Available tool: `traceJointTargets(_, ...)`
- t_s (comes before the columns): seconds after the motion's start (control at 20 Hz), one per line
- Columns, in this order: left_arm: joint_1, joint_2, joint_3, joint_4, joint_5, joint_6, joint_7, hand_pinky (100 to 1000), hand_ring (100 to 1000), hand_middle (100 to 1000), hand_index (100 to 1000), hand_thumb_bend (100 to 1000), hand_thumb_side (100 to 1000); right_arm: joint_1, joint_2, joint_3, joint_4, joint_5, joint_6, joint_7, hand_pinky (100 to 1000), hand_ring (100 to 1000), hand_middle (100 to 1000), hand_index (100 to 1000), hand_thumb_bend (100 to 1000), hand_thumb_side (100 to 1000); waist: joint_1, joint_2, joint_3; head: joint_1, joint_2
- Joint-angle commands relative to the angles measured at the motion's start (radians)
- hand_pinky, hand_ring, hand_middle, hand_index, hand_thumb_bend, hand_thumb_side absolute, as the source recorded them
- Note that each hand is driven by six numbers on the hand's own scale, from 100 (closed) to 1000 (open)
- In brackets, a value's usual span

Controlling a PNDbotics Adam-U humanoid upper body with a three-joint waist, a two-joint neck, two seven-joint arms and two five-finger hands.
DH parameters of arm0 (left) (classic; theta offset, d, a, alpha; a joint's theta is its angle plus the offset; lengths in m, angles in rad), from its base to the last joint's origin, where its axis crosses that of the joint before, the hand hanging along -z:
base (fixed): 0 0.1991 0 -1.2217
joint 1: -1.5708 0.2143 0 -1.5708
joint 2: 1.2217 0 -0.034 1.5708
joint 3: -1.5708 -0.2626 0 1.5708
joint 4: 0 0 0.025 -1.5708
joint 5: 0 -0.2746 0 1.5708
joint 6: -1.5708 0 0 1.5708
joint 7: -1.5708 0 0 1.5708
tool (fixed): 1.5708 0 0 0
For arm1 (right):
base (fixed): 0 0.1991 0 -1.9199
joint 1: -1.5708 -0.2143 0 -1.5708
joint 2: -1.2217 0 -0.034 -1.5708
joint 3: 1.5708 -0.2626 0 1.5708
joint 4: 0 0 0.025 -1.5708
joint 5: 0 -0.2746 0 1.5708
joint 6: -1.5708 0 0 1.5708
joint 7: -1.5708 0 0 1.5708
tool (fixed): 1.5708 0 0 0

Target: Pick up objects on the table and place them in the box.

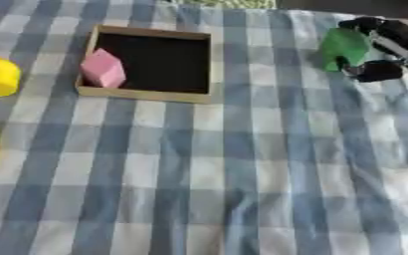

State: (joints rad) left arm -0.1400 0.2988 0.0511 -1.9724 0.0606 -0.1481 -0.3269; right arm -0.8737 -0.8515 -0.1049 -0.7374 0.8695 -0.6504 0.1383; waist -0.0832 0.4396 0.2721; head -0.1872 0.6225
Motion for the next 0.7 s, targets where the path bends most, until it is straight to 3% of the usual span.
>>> traceJointTargets(0.05,-0.005,0.008,-0.001,-0.010,-0.005,-0.002,-0.005,1000,866,802,840,100,567,-0.015,-0.025,-0.006,0.010,0.025,0.008,-0.003,1000,1000,776,997,100,558,-0.008,-0.004,0.000,-0.001,-0.016)
traceJointTargets(0.25,-0.005,0.007,-0.002,-0.010,-0.005,-0.001,-0.007,1000,867,803,840,100,568,-0.013,-0.023,-0.007,0.014,0.030,0.012,-0.012,987,1000,630,954,100,552,-0.008,-0.004,-0.001,-0.001,-0.014)
traceJointTargets(0.7,-0.004,0.003,-0.005,-0.008,-0.004,0.004,-0.015,1000,869,804,841,100,569,-0.008,-0.021,-0.012,-0.003,-0.013,0.009,-0.087,927,1000,307,826,100,429,-0.007,-0.012,-0.004,0.001,-0.011)
